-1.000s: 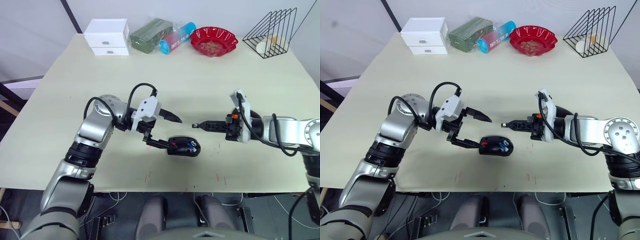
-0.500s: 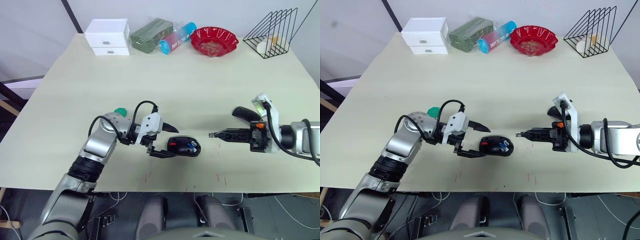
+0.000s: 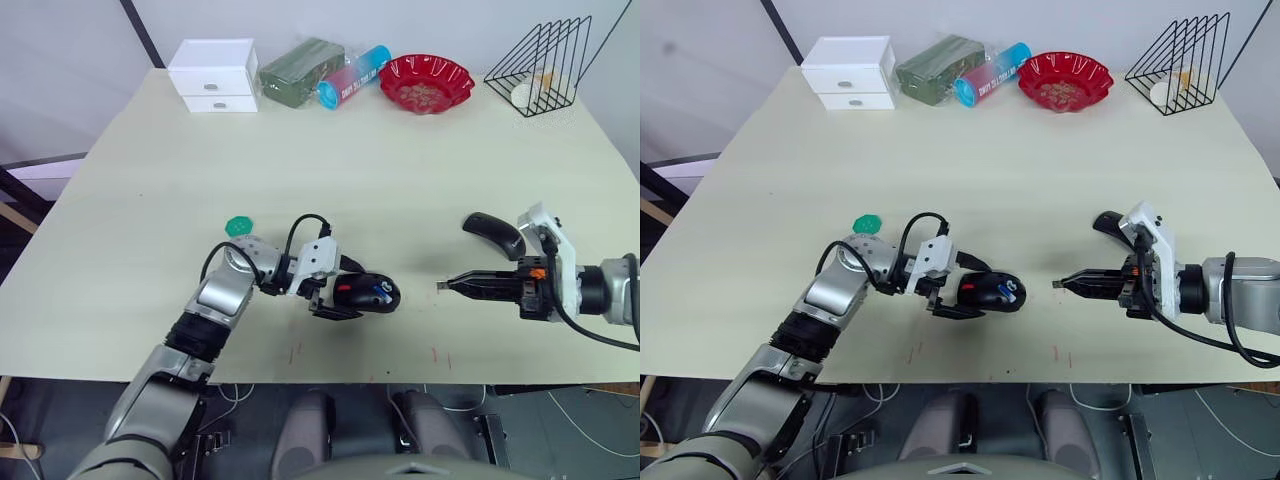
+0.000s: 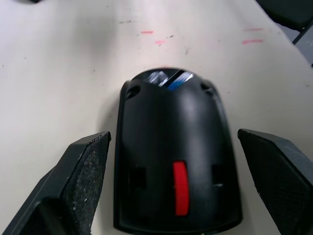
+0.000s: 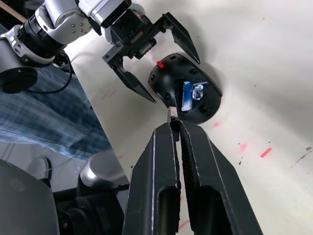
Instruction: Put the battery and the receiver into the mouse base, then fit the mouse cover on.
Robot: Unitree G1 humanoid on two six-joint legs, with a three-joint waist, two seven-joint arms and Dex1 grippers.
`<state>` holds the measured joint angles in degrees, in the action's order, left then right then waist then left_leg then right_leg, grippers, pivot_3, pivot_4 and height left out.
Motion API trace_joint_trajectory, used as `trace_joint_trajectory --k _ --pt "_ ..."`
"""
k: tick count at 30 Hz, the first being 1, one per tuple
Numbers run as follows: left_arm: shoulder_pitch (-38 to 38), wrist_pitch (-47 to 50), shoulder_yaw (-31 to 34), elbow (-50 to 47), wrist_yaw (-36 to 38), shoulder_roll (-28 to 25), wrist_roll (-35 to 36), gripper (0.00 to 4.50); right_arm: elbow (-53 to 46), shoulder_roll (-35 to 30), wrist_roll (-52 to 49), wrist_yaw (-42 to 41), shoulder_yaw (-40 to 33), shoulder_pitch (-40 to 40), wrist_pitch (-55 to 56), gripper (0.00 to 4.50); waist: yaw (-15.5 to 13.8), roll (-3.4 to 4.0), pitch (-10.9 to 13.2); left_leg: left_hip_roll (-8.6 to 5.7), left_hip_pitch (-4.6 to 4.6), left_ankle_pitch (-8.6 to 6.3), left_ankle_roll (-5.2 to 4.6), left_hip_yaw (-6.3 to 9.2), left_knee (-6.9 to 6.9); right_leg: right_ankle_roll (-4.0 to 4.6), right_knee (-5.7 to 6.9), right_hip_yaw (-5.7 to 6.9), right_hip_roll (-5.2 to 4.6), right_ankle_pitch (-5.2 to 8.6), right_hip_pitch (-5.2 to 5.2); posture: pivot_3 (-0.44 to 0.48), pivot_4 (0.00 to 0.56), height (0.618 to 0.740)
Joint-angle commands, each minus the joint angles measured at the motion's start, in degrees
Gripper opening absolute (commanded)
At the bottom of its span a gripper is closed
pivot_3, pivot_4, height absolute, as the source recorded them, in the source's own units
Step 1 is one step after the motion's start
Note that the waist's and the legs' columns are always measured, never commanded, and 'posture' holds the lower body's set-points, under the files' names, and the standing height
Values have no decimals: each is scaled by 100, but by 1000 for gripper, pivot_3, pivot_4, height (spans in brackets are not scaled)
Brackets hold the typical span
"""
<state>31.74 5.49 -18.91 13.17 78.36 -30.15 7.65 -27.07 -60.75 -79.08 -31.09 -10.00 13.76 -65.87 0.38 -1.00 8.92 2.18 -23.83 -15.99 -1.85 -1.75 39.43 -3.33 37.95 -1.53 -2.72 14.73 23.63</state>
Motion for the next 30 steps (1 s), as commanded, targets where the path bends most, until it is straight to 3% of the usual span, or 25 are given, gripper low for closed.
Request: trace_joint_trajectory --k 1,6,11,19,23,30 --pt "101 -178 -84 133 -70 104 -127 4448 -119 -53 55 -71 -187 110 31 0 -3 0 0 -1 0 0 0 -1 0 0 -1 0 0 0 0 0 150 740" --pt "73 -123 -79 219 -89 158 -115 4448 -64 -77 -170 271 -110 361 -232 0 -12 0 0 -1 1 0 0 1 0 0 1 1 -1 0 -1 0 150 740" --pt "30 -100 -88 195 -84 180 -82 2965 88 -130 -631 835 80 738 -638 0 -13 0 0 -1 1 0 0 1 2 0 1 0 -2 0 -2 0 150 740" --pt "-86 218 -109 -207 -263 185 -94 2966 348 -282 -1729 2308 974 1887 -1091 0 1 1 -1 1 1 0 0 0 2 0 2 -1 -4 0 -1 0 150 740" --pt "-163 511 -267 -626 -539 258 -256 2966 885 -327 -2588 3395 1950 2831 -1178 0 -8 0 0 5 -2 0 0 3 2 0 1 2 -11 0 -1 0 150 740" --pt "-187 846 -392 -904 -773 323 -380 2966 1476 -162 -3259 4316 3348 4131 -1511 0 -3 1 0 7 -5 0 0 2 2 0 0 2 -15 -1 2 0 150 740"
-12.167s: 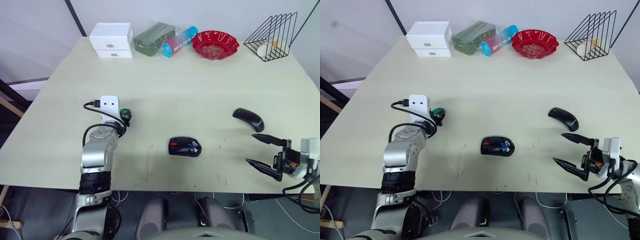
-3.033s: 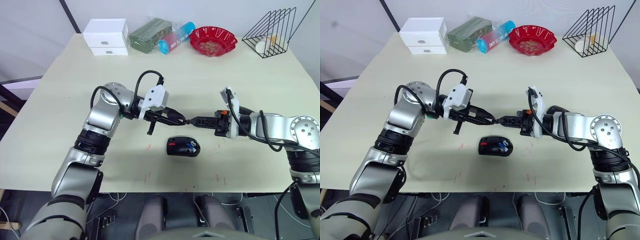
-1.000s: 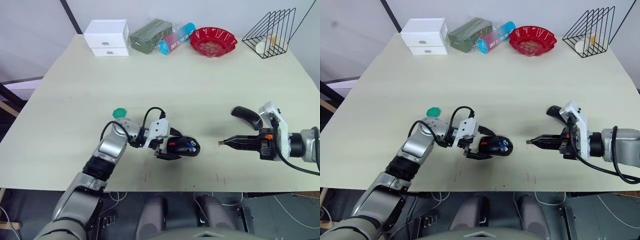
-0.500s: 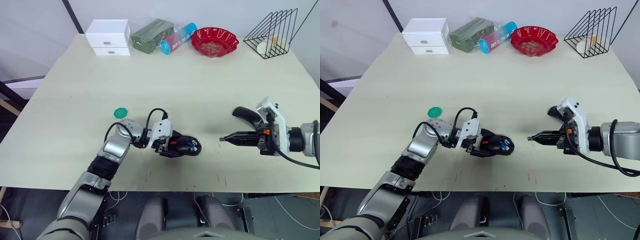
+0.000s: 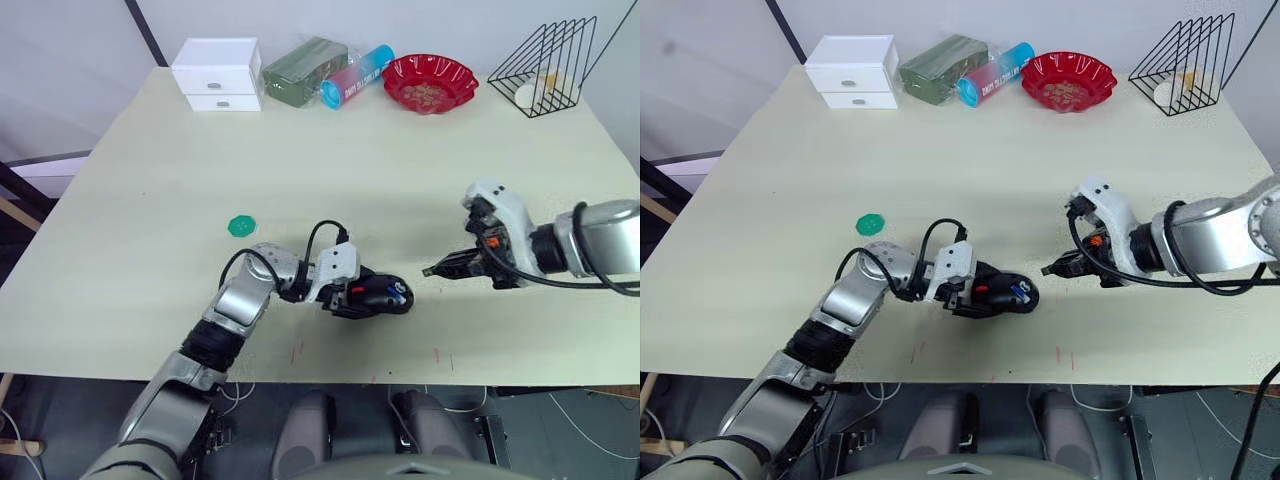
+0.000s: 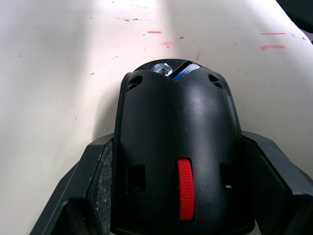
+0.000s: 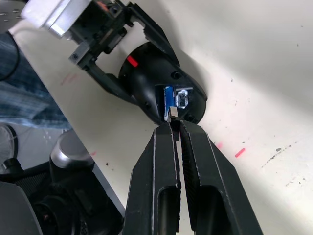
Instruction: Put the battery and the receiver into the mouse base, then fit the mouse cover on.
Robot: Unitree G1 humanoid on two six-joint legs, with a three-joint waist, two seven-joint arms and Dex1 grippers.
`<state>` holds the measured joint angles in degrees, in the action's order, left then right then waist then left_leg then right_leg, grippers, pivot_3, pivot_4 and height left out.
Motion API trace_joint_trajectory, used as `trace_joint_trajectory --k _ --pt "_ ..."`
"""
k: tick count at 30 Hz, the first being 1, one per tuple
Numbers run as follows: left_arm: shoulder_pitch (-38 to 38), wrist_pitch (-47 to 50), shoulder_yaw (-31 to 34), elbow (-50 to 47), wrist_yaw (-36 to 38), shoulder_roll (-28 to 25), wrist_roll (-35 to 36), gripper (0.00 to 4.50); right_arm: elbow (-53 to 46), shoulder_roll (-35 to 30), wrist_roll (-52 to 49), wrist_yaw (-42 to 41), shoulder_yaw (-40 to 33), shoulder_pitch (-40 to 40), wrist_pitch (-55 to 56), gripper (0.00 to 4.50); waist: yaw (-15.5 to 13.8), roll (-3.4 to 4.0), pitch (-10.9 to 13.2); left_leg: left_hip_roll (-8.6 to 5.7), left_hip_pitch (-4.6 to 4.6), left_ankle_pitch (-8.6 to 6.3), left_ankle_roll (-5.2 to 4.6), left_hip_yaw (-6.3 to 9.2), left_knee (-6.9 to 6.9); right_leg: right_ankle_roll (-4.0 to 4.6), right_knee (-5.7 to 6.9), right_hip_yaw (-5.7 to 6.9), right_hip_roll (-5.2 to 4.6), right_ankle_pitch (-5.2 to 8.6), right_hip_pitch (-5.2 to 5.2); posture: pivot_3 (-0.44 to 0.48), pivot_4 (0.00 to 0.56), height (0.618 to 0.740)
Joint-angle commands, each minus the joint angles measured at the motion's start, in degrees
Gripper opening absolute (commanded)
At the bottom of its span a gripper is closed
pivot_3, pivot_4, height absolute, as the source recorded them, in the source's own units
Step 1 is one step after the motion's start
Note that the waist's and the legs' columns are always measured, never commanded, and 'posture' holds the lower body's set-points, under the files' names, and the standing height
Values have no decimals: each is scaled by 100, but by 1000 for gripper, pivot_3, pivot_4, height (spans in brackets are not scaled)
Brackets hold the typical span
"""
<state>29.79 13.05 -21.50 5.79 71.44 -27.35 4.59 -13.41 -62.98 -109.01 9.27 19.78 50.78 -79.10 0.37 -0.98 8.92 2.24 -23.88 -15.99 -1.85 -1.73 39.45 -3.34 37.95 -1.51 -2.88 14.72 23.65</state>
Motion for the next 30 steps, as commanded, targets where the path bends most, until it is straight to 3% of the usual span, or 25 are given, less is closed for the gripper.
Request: trace_joint_trajectory --k 1,10,30 --pt "11 107 -150 -166 -102 48 -94 2966 168 117 -316 384 527 565 -196 0 0 0 0 1 -1 0 0 3 -1 0 -1 3 0 0 0 0 150 740" --pt "28 199 -312 -234 -195 40 -221 2966 701 525 -399 1126 1424 1199 -132 0 -38 0 0 0 -3 0 0 4 0 0 -2 7 -8 0 -1 0 150 740" --pt "121 111 -466 -94 -170 25 -388 2966 931 1249 -399 1858 1834 1376 -143 0 -60 1 -1 0 -5 0 -1 6 -1 0 -2 13 -9 0 0 0 150 740"
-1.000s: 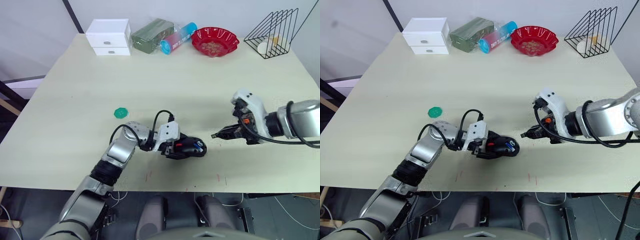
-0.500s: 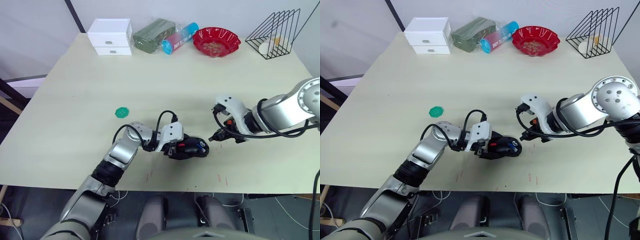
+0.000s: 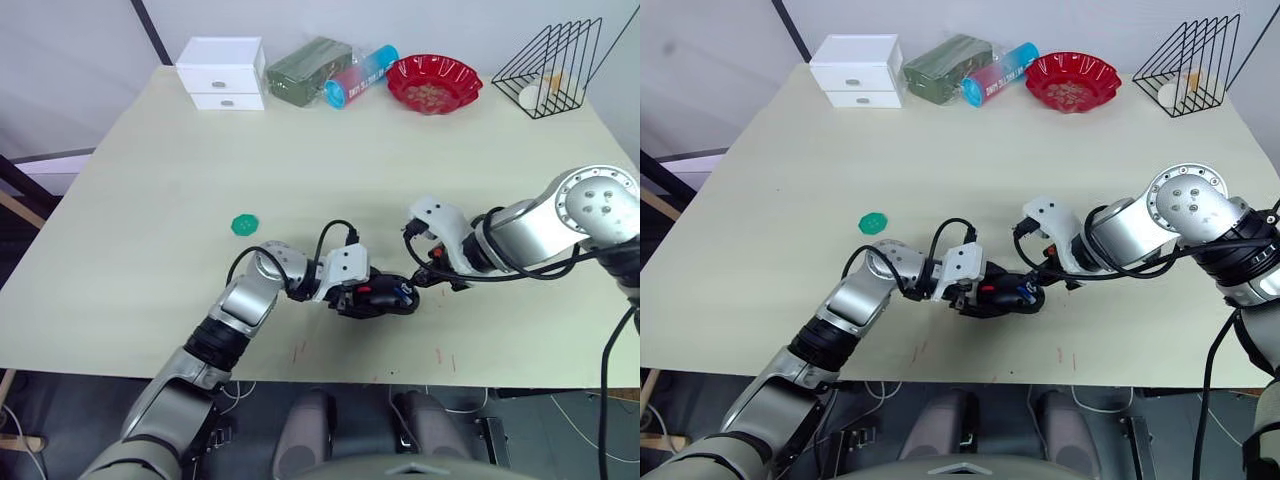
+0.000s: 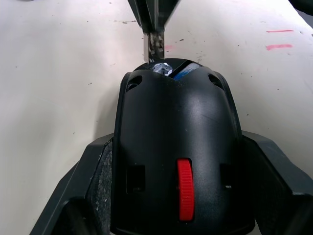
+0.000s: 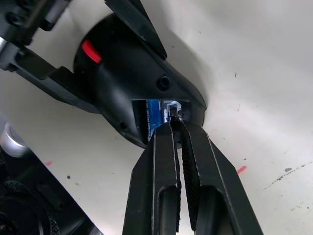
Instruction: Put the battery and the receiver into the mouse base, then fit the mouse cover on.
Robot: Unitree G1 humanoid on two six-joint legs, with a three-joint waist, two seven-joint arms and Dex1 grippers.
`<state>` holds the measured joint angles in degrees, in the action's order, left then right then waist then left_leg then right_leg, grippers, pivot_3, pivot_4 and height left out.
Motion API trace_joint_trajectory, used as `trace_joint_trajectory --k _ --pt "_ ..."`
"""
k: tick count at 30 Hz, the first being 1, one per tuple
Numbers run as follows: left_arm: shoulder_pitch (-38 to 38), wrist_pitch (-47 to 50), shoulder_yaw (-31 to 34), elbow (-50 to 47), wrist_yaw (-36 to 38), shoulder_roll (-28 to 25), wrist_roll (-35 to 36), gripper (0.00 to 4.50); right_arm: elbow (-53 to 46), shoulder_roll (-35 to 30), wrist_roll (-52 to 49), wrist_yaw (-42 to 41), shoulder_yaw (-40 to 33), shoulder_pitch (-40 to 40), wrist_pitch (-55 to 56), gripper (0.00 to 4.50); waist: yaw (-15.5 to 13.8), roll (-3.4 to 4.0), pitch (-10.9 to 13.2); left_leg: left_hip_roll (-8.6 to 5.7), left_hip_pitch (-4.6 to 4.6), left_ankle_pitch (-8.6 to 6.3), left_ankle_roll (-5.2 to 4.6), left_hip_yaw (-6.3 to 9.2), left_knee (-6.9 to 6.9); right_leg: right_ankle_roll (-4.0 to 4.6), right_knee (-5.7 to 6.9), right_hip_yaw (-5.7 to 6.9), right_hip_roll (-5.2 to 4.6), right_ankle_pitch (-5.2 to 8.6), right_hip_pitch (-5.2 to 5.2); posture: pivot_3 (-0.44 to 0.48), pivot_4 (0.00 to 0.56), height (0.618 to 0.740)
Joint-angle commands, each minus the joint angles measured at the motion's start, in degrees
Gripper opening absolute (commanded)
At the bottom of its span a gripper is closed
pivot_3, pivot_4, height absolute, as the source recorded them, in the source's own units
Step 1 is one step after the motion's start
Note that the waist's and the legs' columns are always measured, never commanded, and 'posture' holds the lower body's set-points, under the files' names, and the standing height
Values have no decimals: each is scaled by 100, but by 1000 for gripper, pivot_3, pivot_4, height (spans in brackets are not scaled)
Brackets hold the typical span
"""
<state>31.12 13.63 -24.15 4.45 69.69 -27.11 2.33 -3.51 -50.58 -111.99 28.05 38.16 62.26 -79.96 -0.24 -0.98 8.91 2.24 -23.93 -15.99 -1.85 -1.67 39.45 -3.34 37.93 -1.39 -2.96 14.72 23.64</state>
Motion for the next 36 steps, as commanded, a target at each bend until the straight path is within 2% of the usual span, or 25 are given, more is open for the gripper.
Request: trace_joint_trajectory --k 1,20,36 --pt "-14 75 -204 38 7 1 -151 2966 -61 17 -101 -36 29 250 -75 0 0 0 0 0 0 0 0 0 0 0 0 1 0 0 0 0 150 740" --pt "-98 107 -249 4 -71 10 -155 2966 268 180 -101 -65 420 591 -277 0 -33 0 0 0 -1 0 0 6 0 1 -1 8 0 0 -1 0 150 740" --pt "-129 131 -262 33 -74 6 -130 2966 217 289 -101 125 497 422 -237 0 -41 0 0 0 -2 0 0 7 -1 1 -2 9 0 0 -1 0 150 740"
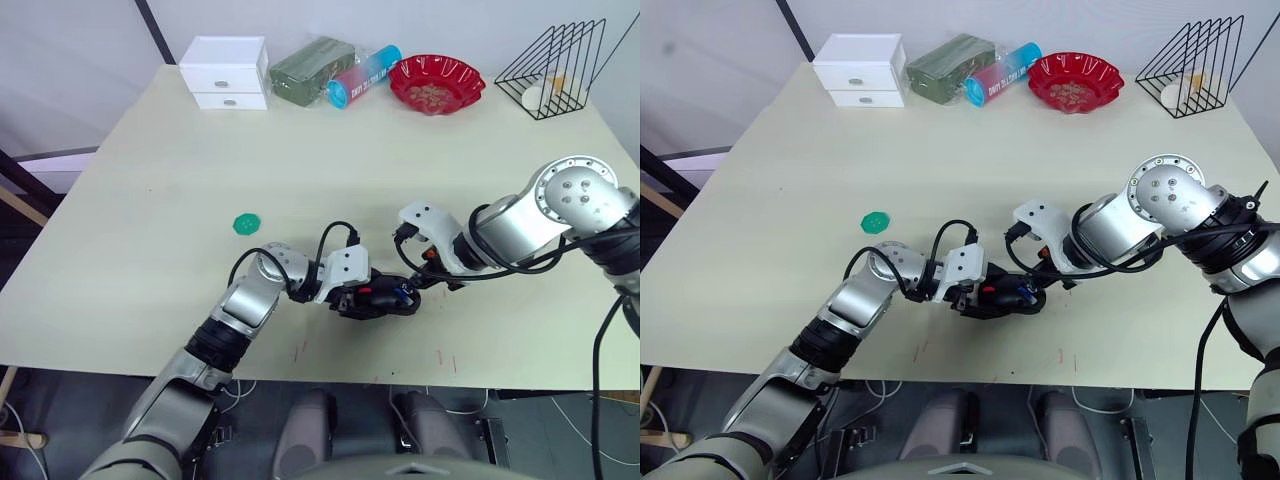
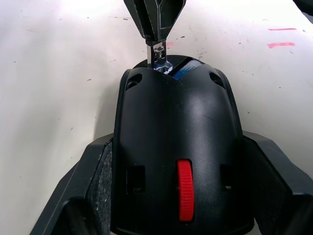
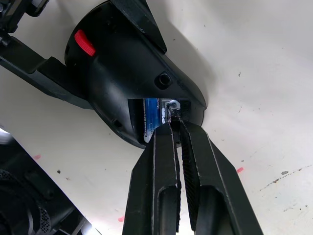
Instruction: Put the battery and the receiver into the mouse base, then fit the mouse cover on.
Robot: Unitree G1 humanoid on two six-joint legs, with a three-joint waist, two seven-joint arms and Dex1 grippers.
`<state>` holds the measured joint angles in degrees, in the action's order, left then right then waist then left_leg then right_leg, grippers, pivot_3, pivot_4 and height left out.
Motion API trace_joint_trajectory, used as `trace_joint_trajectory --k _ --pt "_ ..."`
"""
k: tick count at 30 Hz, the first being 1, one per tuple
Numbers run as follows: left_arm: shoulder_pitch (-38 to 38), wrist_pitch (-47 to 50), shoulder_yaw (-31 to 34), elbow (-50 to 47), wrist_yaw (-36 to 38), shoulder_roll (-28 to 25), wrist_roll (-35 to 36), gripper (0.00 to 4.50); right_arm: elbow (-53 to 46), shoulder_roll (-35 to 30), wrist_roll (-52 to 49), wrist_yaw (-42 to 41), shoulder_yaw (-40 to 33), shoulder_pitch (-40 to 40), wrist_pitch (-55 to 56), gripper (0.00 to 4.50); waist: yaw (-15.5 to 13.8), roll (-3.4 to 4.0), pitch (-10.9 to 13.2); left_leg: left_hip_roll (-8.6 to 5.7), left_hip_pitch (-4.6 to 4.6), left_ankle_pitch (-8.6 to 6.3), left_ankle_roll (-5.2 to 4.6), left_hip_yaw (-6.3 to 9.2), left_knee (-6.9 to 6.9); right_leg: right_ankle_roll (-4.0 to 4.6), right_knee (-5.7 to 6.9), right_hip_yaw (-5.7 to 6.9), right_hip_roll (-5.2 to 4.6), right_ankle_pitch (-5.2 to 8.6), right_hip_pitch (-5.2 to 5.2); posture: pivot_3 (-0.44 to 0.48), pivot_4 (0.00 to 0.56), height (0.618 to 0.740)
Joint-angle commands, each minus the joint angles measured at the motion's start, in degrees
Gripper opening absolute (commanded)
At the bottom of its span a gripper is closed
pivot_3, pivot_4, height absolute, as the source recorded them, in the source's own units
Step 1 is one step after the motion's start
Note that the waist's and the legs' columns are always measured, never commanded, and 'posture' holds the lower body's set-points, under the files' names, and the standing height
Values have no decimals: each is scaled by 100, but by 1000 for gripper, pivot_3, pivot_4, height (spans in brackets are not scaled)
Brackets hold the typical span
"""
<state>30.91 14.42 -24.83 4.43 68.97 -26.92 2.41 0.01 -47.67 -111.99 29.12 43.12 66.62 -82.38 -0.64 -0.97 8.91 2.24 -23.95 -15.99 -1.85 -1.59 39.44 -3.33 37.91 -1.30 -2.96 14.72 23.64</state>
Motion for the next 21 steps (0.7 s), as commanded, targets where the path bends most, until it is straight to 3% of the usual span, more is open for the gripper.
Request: trace_joint_trajectory --k 1,21 --pt "-110 50 -196 37 -3 -13 -140 2966 -151 -7 -101 20 14 -28 5 0 0 0 0 0 0 0 0 0 0 0 0 0 0 0 0 0 150 740" --pt "-140 94 -226 16 -43 33 -150 2966 -241 323 -101 440 216 -3 80 0 2 -1 -4 0 1 0 0 5 0 0 0 4 -1 0 -2 0 150 740"
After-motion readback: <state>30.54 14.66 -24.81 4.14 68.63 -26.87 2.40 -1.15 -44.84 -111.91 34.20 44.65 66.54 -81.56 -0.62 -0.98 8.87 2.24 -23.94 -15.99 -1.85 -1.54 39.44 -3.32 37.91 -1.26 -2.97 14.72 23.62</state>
